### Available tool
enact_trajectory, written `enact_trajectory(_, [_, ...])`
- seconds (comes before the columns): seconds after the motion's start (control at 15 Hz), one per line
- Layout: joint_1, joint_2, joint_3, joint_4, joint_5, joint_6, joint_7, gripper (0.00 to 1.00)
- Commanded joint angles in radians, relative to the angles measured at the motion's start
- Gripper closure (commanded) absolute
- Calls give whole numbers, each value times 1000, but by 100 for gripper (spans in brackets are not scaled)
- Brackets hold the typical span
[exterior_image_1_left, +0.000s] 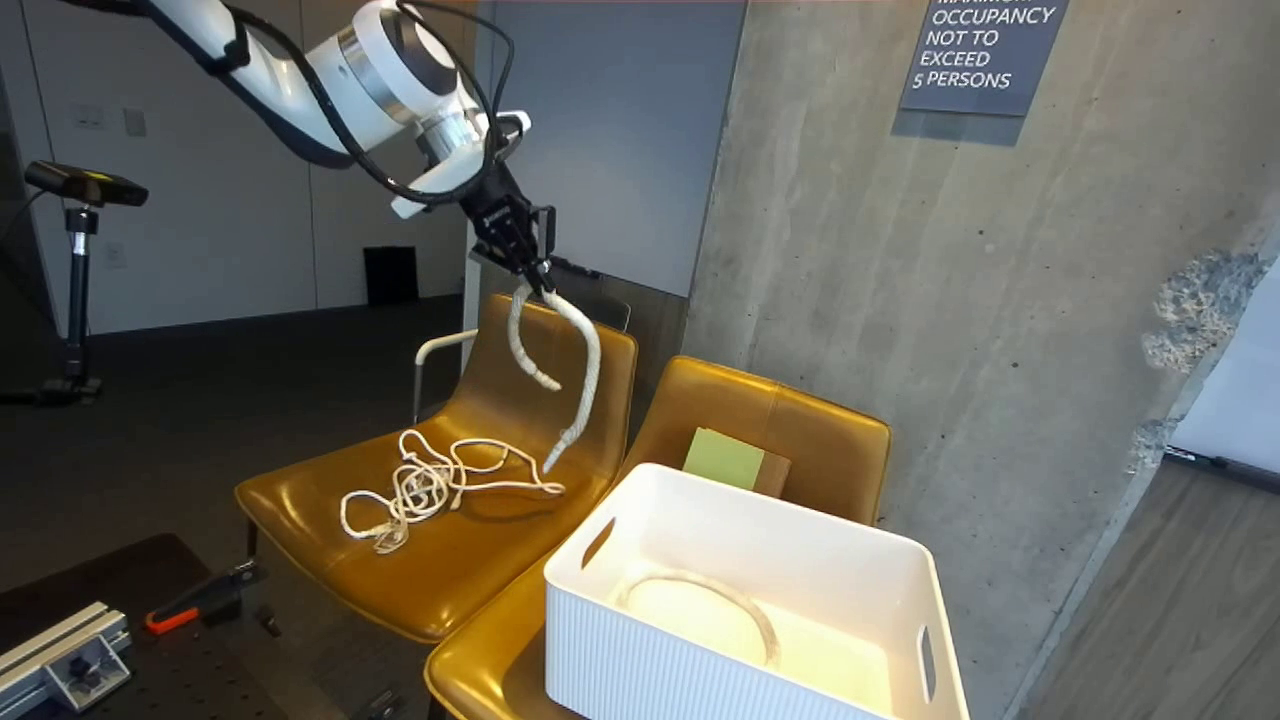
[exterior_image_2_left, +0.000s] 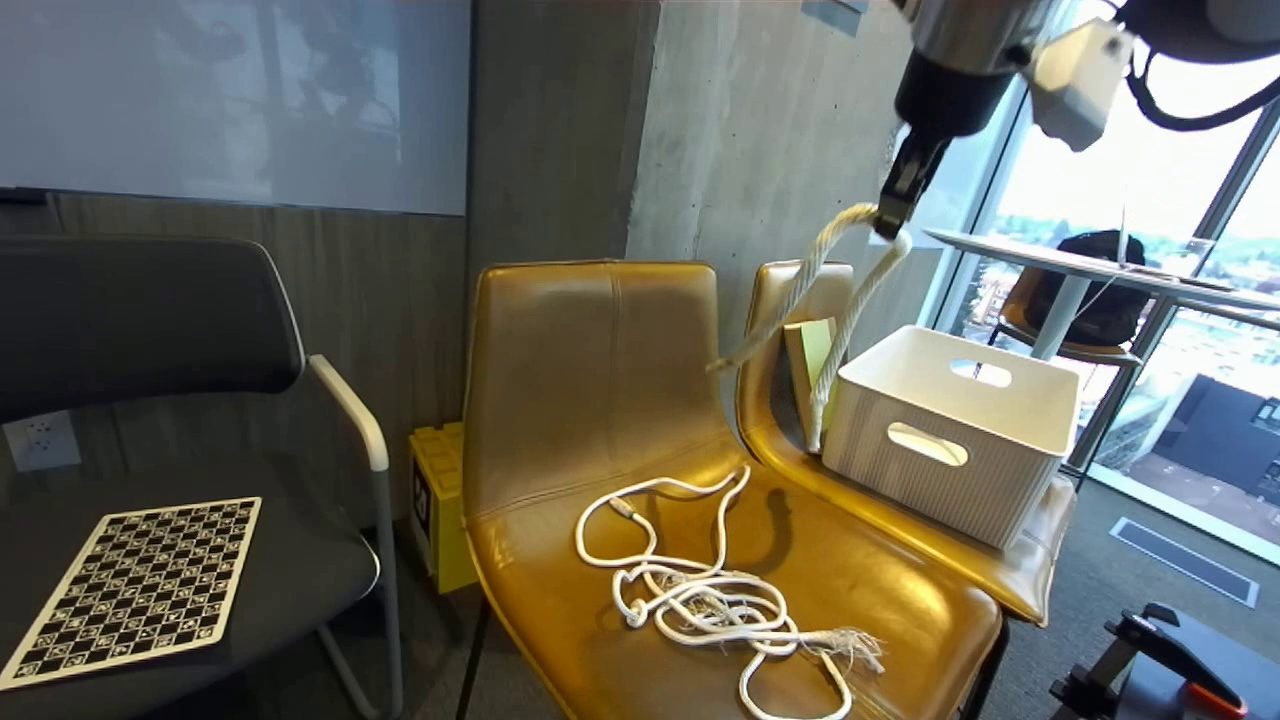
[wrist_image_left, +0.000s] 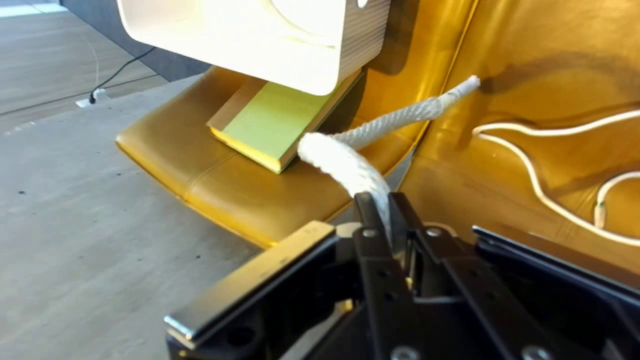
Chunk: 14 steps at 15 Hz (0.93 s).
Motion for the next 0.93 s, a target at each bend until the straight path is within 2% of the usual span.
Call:
enact_trajectory(0.0, [-81, -115, 24, 60, 128, -78, -14, 97])
enact_trajectory(0.2, [-154, -154, 2, 172, 290, -151, -84, 97])
enact_trajectory(0.4, [-237, -134, -38, 315, 411, -208, -189, 97])
enact_trajectory(0.6, [-321, -64, -95, 467, 499, -255, -278, 97])
enact_trajectory(0.87, [-433, 97, -160, 667, 635, -282, -407, 97])
